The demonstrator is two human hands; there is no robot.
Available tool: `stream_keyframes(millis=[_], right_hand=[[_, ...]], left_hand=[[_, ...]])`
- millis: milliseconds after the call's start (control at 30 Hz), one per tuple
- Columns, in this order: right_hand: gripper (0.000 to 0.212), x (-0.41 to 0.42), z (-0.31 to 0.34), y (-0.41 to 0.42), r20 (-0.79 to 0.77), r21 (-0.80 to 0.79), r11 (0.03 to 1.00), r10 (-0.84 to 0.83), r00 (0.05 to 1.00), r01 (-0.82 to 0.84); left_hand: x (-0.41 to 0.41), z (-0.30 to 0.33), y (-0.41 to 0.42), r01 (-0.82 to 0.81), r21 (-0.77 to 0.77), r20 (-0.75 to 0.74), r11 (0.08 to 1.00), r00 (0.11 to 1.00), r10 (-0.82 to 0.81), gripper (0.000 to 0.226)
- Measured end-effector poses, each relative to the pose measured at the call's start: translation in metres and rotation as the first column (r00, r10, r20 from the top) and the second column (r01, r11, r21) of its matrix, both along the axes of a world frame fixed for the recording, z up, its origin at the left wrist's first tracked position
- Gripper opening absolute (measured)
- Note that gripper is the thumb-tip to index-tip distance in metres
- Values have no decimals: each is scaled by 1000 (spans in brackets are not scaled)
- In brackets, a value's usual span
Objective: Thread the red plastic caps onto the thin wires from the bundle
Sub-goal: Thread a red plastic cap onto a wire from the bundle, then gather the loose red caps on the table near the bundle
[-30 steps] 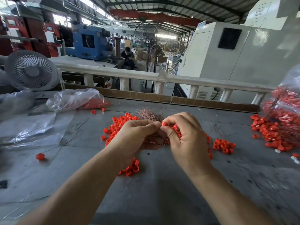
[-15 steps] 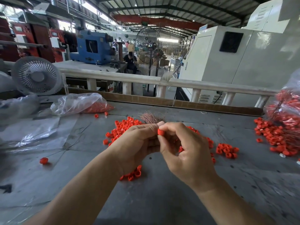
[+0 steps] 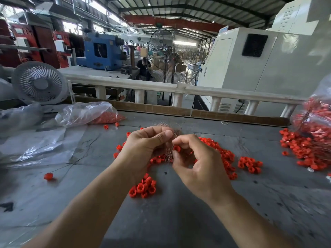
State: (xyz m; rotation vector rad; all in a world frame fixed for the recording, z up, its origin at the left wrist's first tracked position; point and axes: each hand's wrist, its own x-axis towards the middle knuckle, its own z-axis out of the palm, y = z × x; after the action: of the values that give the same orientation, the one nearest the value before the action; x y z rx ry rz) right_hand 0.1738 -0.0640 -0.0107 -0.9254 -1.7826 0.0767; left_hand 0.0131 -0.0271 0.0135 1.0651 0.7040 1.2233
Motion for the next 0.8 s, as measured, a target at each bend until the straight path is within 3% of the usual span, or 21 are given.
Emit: stream_keyframes(millis=[300,567,800], right_hand=[[18,4,-5,6,86,-68,995,-64,994,70],[18,6,-2,8,124,-34,991,-125,984,130],[21,10,-2,8,145,-83,989,-107,984,119]], left_hand=[[0,-4,5,-121,27,-94,992,988,124,6],[-9,-1,7,-217,-129,26,968,975,222,25],[-14,-1,10,-285,-109,-69,952,958,279,27]])
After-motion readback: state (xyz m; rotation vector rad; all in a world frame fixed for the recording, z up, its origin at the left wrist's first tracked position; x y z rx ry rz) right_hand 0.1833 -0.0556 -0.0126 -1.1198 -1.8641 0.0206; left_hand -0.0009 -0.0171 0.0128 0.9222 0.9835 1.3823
